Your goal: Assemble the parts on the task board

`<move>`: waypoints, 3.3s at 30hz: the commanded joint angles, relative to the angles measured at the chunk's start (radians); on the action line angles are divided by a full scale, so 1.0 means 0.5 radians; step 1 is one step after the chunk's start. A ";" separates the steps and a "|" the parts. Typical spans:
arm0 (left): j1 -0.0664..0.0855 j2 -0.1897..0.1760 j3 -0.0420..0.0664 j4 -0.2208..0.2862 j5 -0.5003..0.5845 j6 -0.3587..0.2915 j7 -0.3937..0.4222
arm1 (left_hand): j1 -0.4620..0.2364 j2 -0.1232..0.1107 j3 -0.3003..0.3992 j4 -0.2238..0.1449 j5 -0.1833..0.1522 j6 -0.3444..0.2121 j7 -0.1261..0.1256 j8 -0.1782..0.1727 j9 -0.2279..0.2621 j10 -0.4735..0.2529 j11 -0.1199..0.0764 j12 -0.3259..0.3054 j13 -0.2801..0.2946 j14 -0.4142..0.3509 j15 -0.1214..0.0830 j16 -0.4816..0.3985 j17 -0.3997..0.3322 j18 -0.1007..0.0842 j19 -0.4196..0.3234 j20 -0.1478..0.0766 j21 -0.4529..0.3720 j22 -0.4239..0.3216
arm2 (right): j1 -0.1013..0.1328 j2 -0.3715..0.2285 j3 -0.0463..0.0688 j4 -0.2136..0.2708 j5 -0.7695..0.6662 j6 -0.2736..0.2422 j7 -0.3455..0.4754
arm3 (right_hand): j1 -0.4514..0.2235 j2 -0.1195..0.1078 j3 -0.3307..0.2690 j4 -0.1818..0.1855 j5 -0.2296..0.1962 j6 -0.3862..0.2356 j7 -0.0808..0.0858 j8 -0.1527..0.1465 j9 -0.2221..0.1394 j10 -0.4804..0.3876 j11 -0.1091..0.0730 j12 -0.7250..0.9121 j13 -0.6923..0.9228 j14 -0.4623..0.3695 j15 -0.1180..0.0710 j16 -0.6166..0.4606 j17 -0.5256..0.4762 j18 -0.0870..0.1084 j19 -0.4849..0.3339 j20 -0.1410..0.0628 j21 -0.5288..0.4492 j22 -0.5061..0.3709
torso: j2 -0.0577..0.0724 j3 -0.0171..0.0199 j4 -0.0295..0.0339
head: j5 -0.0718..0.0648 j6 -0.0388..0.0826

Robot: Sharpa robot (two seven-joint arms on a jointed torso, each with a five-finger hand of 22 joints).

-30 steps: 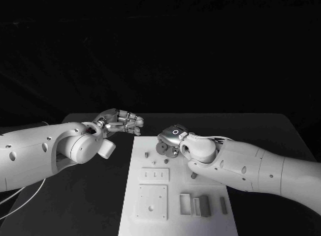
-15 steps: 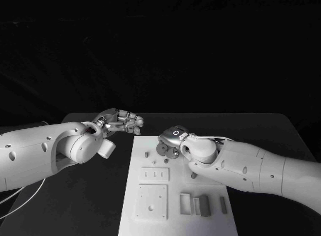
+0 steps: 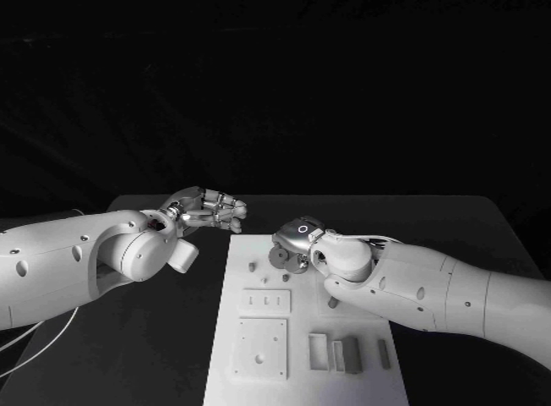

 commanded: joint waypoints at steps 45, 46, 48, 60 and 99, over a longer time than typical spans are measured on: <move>0.005 -0.010 0.002 -0.002 -0.005 -0.010 0.011 | -0.009 -0.011 0.007 0.001 0.006 -0.009 0.014 -0.018 0.001 0.015 -0.003 -0.020 -0.002 0.002 0.015 -0.021 0.010 0.039 0.002 -0.005 -0.010 0.001 | -0.001 -0.118 -0.004 0.045 0.364 0.104 0.123 | -0.062 0.157 0.047 0.032 0.005 0.015 0.084 -0.034 -0.032 -0.048 0.034 0.019 -0.008 -0.010 0.027 0.000 0.006 0.033 -0.001 -0.002 -0.012 0.040 | -0.001 -0.0020 0.005 | -0.006 -0.008; 0.005 -0.010 0.002 -0.003 -0.005 -0.011 0.011 | -0.009 -0.011 0.007 0.001 0.006 -0.009 0.014 -0.019 0.001 0.015 -0.003 -0.020 -0.002 0.002 0.015 -0.021 0.010 0.039 0.002 -0.005 -0.010 0.001 | -0.001 -0.117 -0.004 0.042 0.364 0.103 0.123 | -0.062 0.160 0.048 0.030 0.005 0.014 0.083 -0.035 -0.033 -0.048 0.034 0.020 -0.008 -0.011 0.026 0.001 0.006 0.033 -0.001 -0.001 -0.012 0.040 | -0.001 -0.0019 0.005 | -0.006 -0.008; 0.005 -0.010 0.002 -0.002 -0.005 -0.010 0.011 | -0.009 -0.012 0.007 0.001 0.006 -0.009 0.014 -0.019 0.001 0.015 -0.003 -0.020 -0.002 0.002 0.015 -0.021 0.010 0.039 0.001 -0.005 -0.011 0.001 | -0.001 -0.118 -0.004 0.039 0.364 0.089 0.120 | -0.062 0.164 0.050 0.026 0.005 0.010 0.081 -0.037 -0.034 -0.048 0.033 0.020 -0.009 -0.011 0.026 0.001 0.006 0.033 -0.002 -0.001 -0.012 0.040 | -0.002 -0.0021 0.004 | -0.006 -0.007; 0.005 -0.027 0.002 -0.006 -0.005 -0.018 0.013 | -0.010 -0.014 0.007 0.000 0.006 -0.010 0.015 -0.020 0.002 0.015 -0.003 -0.022 -0.002 0.002 0.015 -0.023 0.012 0.039 0.001 -0.005 -0.011 0.001 | 0.018 -0.226 0.014 0.135 0.380 -0.076 0.103 | -0.071 0.121 0.053 0.013 0.004 0.010 0.088 -0.039 -0.040 -0.047 0.038 0.025 -0.010 -0.008 0.028 0.005 0.007 0.033 0.003 -0.001 -0.003 0.039 | -0.001 -0.0005 -0.004 | -0.004 0.000; 0.003 -0.011 -0.008 -0.160 -0.013 -0.001 0.039 | -0.003 -0.018 0.009 -0.001 0.006 -0.017 0.018 -0.027 0.002 0.008 0.001 -0.032 -0.004 0.001 0.016 -0.033 0.018 0.039 0.000 -0.004 -0.016 0.002 | 0.105 -0.862 0.121 0.367 0.873 -0.146 0.544 | -0.026 -0.156 0.081 0.043 0.004 -0.013 0.128 -0.036 -0.067 -0.013 0.083 -1.154 -1.011 -0.119 0.064 -0.158 -0.126 0.033 -0.103 0.063 -0.109 0.029 | -0.033 0.0579 -0.118 | -0.012 0.049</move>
